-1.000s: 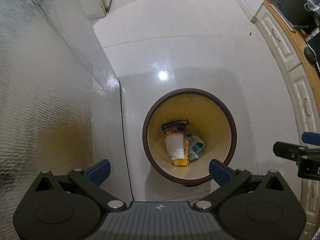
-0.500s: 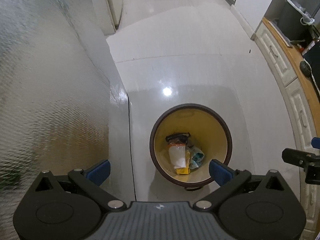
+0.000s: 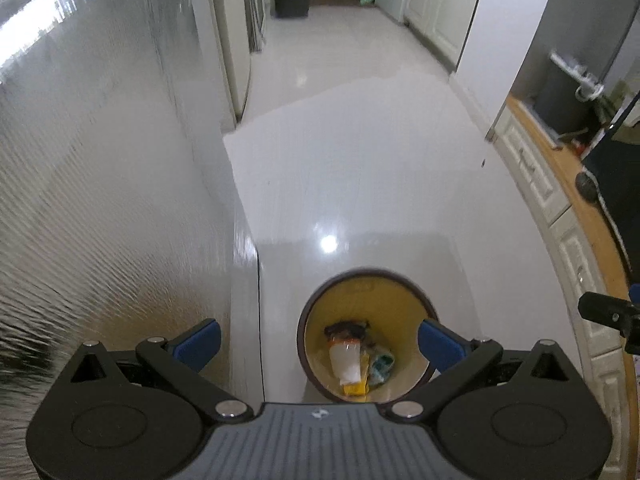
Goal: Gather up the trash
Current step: 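Move both open tools back toward the trash on the table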
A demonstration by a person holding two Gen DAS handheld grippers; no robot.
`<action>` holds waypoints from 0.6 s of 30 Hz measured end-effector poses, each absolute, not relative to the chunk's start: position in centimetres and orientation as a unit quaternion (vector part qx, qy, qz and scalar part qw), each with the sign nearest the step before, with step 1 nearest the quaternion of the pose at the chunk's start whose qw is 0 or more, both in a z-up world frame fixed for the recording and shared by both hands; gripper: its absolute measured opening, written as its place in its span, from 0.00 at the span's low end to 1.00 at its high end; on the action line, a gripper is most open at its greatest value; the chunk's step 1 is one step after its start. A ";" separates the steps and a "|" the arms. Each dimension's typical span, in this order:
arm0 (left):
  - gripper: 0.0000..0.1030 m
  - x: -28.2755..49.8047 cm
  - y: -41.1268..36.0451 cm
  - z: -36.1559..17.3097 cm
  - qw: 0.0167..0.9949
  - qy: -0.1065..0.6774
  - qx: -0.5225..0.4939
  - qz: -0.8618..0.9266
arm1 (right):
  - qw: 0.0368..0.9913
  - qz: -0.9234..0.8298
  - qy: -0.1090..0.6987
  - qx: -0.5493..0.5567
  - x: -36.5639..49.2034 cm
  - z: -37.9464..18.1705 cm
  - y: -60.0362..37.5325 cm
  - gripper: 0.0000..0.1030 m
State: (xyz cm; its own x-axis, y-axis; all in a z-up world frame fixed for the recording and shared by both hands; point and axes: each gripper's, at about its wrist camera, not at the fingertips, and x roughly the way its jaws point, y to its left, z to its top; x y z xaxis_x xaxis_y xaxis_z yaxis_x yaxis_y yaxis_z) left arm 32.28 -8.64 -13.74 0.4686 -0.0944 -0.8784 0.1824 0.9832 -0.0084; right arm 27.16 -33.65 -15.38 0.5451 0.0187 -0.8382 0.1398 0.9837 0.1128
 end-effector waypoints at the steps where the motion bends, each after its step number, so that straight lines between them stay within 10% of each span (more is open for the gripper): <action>1: 1.00 32.0 -8.6 -13.2 0.861 0.500 0.042 -0.083 | 0.880 -0.036 0.466 0.082 26.9 -14.8 -33.6 1.00; 18: 1.00 26.1 -9.0 -3.7 0.935 0.333 0.038 -0.117 | 0.952 -0.036 0.295 0.071 22.5 -5.4 -32.8 1.00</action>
State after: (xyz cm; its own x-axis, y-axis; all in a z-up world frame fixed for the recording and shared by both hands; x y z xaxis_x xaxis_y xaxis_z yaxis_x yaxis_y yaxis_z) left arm 26.10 -9.03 -3.68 0.7509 -0.1942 -0.6312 0.2443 0.9697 -0.0078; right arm 22.52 -32.83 -5.41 0.8234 -0.0271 -0.5668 0.1109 0.9873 0.1140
